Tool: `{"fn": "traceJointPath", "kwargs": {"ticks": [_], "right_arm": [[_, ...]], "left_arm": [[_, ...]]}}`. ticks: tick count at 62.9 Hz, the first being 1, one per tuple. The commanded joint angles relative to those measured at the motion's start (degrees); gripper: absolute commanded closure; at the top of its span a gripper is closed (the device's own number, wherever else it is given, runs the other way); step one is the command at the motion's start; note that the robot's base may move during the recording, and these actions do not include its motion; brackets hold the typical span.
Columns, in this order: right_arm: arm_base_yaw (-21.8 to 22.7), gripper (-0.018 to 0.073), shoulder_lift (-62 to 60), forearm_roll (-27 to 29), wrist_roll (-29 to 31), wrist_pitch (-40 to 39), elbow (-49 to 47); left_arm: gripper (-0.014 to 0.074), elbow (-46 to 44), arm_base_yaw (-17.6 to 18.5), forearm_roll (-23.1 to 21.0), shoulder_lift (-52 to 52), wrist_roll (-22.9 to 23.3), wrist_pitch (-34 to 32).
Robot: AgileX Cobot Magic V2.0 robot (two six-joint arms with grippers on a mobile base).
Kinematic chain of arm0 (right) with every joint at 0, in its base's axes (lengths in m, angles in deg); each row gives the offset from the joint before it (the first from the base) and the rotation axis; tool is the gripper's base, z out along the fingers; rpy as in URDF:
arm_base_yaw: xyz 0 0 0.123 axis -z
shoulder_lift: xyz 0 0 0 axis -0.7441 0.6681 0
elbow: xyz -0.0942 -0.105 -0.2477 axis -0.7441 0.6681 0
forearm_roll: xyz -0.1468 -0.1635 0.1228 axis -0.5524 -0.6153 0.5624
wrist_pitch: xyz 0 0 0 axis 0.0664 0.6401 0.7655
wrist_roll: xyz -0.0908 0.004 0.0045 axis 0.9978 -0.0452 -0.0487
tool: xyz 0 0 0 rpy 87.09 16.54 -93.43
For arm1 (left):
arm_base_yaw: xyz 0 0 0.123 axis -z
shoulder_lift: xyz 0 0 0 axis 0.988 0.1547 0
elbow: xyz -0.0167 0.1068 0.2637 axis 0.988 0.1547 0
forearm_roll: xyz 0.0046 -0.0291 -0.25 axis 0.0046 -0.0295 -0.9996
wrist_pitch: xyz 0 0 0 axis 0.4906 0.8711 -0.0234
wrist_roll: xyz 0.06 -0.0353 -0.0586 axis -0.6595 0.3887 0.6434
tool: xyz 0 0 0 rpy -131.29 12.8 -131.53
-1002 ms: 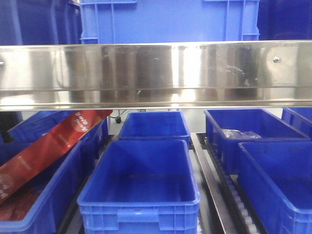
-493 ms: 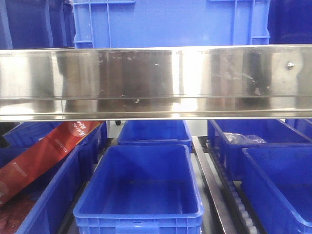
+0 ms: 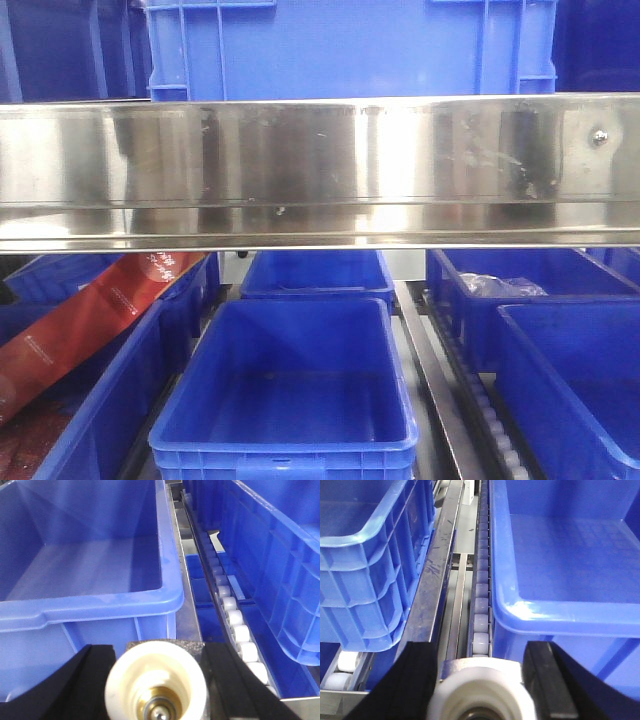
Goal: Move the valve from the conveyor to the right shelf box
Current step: 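Lower the left gripper into a blue bin and open it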
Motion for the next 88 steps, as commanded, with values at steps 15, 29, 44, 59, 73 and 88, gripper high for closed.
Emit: {"fn": "traceJointPath", "kwargs": {"ticks": [15, 29, 44, 59, 73, 88], "right_arm": [[0.2, 0.0728, -0.7, -0.3, 0.2, -3.7, -0.4], [0.2, 0.0728, -0.7, -0.3, 0.2, -4.0, -0.4], [0.2, 0.0728, -0.7, 0.3, 0.2, -6.3, -0.6], [-2.4, 0.0728, 3.3, 2.1, 0.2, -8.0, -6.3], [-11.1, 0.0728, 14.0, 2.1, 0.2, -8.4, -19.1], [-16.5, 0.0728, 28.1, 2.1, 0.2, -8.5, -34.3]], "left_arm": [[0.0708, -0.3, 0.4, -0.2, -0.5, 0.2, -3.0], [0.0708, -0.3, 0.4, -0.5, -0.4, 0.2, -2.9], [0.0708, -0.6, 0.4, -0.9, 0.3, 0.2, -4.1], [0.0708, -10.7, 3.6, -2.8, 8.0, -0.5, -1.4], [0.0708, -23.1, 16.0, -1.8, 21.0, 0.0, -3.5], [0.0708, -37.0, 22.6, -2.9, 35.0, 0.1, -7.5]]}}
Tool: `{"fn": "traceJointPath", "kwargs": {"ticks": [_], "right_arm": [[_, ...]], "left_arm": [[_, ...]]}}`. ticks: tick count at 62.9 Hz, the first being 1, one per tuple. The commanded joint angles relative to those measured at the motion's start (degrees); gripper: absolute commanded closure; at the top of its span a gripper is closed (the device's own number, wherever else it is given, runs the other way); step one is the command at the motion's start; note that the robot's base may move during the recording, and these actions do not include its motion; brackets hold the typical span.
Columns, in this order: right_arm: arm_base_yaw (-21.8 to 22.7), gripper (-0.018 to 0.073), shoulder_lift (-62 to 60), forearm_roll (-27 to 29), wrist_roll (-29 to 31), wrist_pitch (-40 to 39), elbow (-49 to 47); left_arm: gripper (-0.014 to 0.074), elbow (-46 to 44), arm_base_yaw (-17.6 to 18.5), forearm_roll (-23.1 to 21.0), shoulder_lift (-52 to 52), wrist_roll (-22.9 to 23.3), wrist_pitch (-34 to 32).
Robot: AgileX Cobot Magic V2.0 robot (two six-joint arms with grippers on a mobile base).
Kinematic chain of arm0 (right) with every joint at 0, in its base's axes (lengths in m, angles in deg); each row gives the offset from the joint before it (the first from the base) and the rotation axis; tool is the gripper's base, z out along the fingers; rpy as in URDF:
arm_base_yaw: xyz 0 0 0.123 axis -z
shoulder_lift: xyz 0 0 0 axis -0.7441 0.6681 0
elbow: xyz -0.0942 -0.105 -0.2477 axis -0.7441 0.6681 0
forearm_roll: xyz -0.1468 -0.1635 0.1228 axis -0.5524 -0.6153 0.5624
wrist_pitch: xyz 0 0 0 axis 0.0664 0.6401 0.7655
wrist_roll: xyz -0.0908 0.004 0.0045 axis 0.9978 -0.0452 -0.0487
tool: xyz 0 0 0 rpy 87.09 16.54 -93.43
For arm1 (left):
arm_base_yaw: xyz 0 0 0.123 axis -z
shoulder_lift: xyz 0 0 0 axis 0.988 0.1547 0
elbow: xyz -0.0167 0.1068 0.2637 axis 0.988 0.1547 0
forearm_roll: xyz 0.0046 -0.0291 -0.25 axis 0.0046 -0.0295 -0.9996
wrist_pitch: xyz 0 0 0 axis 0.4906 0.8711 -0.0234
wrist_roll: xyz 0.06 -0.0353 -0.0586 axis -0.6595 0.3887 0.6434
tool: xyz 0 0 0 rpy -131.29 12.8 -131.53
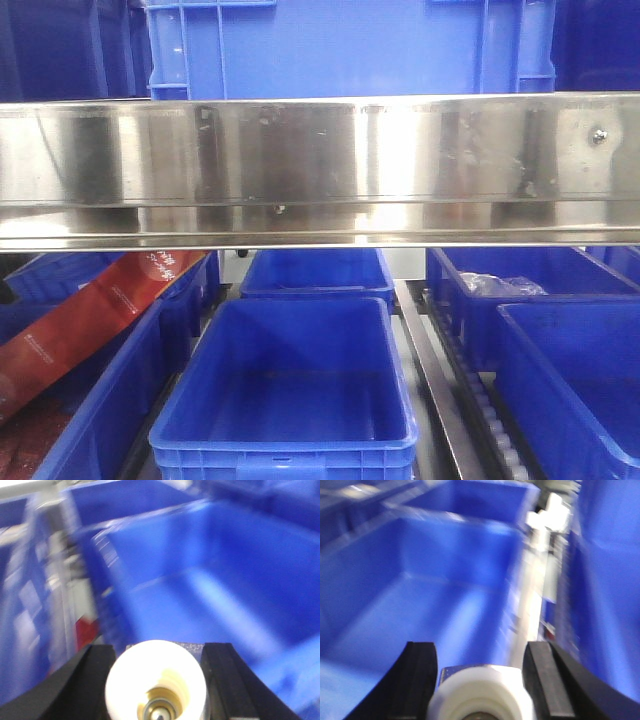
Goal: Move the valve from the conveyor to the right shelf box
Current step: 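Lower the left gripper into a blue bin and open it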
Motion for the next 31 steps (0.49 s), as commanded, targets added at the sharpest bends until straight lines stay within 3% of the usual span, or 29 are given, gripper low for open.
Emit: {"fn": "traceJointPath", "kwargs": {"ticks": [1, 13, 31], "right_arm": [[-1.3, 0.0728, 4.2, 0.2, 0.2, -4.0, -5.5], [-2.8, 0.0728, 13.8, 0.8, 0.2, -4.4, -13.7], [-2.8, 0.0728, 23.2, 6.2, 0.2, -6.4, -16.2]], "left_arm": [[0.0708, -5.7, 1.7, -1.3, 4.2, 0.5, -4.8], [0.0708, -13.3, 2.2, -4.8, 13.3, 0.5, -6.1], [0.0708, -13.6, 2.2, -6.4, 21.5, 0.5, -7.5]]}}
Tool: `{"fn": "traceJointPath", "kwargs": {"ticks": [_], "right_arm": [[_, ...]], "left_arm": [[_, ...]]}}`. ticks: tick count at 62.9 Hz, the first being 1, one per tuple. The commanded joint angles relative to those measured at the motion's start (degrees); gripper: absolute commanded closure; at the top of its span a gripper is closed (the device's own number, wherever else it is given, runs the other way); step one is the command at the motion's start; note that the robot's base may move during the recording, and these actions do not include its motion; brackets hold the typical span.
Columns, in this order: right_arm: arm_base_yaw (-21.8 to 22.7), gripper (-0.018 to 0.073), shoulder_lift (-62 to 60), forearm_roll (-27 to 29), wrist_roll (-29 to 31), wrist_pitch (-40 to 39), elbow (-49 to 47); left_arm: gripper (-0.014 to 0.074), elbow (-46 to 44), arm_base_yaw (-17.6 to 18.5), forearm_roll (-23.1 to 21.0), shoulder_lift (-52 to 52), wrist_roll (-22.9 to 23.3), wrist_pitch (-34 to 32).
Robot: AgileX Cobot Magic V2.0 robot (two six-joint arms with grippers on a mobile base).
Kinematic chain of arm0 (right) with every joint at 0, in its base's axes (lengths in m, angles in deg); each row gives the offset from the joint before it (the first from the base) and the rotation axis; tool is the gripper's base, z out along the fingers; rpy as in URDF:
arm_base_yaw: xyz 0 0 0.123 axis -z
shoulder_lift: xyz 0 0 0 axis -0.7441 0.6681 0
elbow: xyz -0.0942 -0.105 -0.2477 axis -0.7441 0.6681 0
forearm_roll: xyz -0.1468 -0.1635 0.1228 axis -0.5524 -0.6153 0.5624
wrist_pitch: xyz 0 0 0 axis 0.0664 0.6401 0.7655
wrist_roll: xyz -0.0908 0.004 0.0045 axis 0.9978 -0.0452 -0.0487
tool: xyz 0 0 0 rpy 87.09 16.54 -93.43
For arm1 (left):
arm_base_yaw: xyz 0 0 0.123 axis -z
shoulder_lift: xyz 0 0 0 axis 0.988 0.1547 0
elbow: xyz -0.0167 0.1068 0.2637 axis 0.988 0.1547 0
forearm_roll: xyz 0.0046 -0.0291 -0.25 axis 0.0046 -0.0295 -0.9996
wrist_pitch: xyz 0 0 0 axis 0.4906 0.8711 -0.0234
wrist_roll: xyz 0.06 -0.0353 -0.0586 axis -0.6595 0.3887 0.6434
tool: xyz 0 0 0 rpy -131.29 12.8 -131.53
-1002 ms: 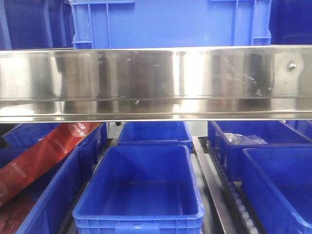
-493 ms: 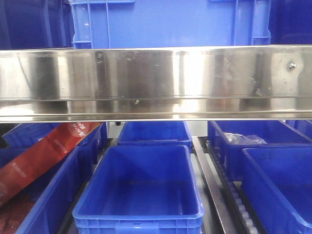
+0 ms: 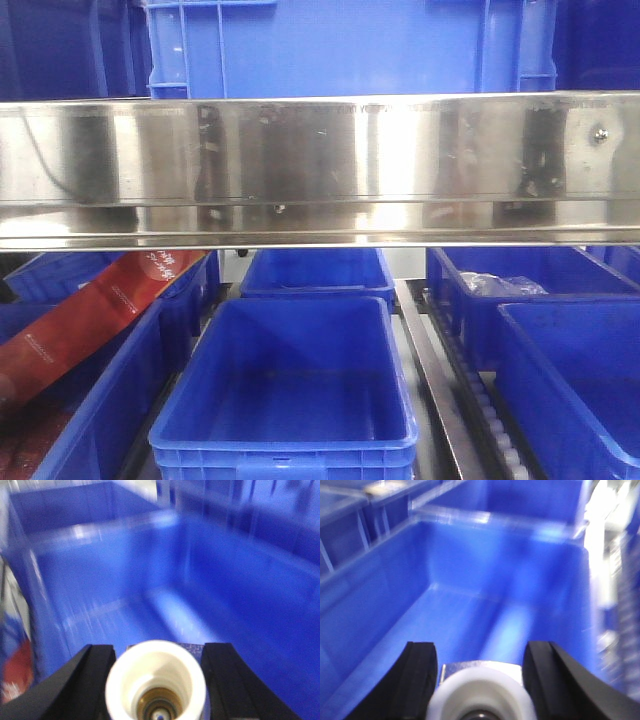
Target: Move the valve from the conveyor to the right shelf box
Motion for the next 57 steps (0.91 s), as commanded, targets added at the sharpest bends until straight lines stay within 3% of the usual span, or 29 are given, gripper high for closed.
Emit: {"fn": "traceJointPath", "kwargs": {"ticks": [1, 10, 24, 38, 50, 57], "right_arm": [[-0.1, 0.0728, 1.1, 1.5, 0.2, -4.2, -1.2], [-0.1, 0.0707, 3.0, 1.5, 0.2, -3.8, -1.2], [-0.1, 0.0267, 3.5, 2.8, 0.2, -4.2, -1.2], [-0.1, 0.0098, 3.9, 3.1, 0.2, -4.2, -1.2], [-0.1, 0.0095, 3.8, 3.1, 0.2, -4.1, -1.2], [-0.1, 0.0162, 3.8, 3.1, 0.2, -3.2, -1.2]], "left_arm": [[0.0708, -1.0, 0.4, -1.1, 1.3, 0.3, -3.4], [0.0673, -1.0, 0.4, -1.1, 2.4, 0.3, -3.5], [0.0383, -1.1, 0.4, -1.1, 2.4, 0.3, -3.5], [0.0129, -1.1, 0.4, -1.1, 2.4, 0.3, -3.7], [0.0125, -1.1, 0.4, -1.1, 2.4, 0.3, -3.7], [0.0242, -1.1, 0.4, -1.1, 2.4, 0.3, -3.7]]}}
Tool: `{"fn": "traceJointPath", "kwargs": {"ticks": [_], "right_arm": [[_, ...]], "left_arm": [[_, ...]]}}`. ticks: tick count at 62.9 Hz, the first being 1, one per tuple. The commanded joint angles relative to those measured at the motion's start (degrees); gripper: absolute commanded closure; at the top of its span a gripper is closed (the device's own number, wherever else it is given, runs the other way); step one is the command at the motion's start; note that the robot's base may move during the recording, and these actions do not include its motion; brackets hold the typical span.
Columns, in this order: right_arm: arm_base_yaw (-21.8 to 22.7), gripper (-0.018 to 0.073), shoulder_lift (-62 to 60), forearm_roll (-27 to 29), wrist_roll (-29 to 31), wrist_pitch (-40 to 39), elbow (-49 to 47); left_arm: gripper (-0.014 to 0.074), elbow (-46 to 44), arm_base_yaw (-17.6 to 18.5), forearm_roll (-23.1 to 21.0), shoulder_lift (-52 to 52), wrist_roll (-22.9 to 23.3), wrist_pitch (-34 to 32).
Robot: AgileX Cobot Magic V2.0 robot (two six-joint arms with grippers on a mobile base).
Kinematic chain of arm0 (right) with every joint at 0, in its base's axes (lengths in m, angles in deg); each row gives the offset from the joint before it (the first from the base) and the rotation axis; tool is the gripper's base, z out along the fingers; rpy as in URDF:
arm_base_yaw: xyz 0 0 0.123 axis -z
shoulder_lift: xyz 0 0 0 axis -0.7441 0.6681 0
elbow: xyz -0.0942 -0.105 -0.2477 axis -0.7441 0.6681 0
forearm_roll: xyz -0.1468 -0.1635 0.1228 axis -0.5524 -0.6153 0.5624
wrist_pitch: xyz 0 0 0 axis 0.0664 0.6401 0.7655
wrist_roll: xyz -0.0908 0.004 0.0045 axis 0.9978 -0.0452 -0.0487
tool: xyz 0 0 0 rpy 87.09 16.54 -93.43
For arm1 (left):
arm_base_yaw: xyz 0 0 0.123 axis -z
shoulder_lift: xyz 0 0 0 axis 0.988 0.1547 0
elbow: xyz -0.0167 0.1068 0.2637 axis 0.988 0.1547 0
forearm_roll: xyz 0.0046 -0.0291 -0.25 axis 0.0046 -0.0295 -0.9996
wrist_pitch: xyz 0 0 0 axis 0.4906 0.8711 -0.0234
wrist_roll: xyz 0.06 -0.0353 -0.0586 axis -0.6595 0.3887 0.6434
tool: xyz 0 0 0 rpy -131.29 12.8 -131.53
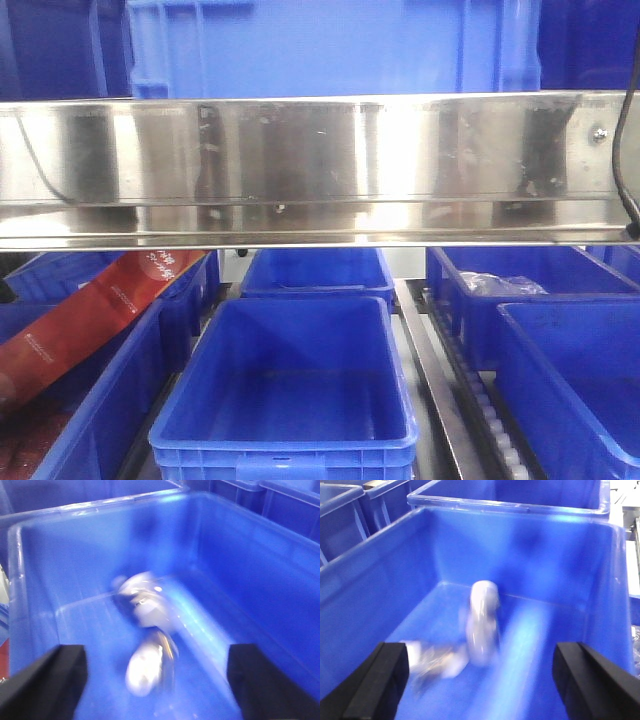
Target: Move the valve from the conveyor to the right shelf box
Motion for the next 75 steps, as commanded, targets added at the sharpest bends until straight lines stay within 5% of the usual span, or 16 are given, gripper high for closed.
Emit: {"fn": "traceJointPath", "kwargs": {"ticks": [1, 16, 40, 75], "right_arm": [[-0.1, 0.0182, -0.7, 0.2, 0.2, 0.0, -0.4], [-0.1, 0.0727, -0.7, 0.2, 0.2, 0.1, -0.4], [0.1, 0.0723, -8.3, -0.2, 0.2, -1.5, 5.3], [0.1, 0.0723, -39.5, -1.2, 0.2, -31.3, 51.3]], "left_arm": [[0.0265, -0.5, 0.4, -0.6, -0.7, 0.3, -1.0], [0.0706, -0.5, 0.4, -0.6, -0.7, 0.3, -3.8], [0.0707, 2.2, 0.0, -0.7, -7.8, 2.3, -3.9], [0.0707, 47.1, -4.1, 0.5, -38.5, 3.4, -24.2]]}}
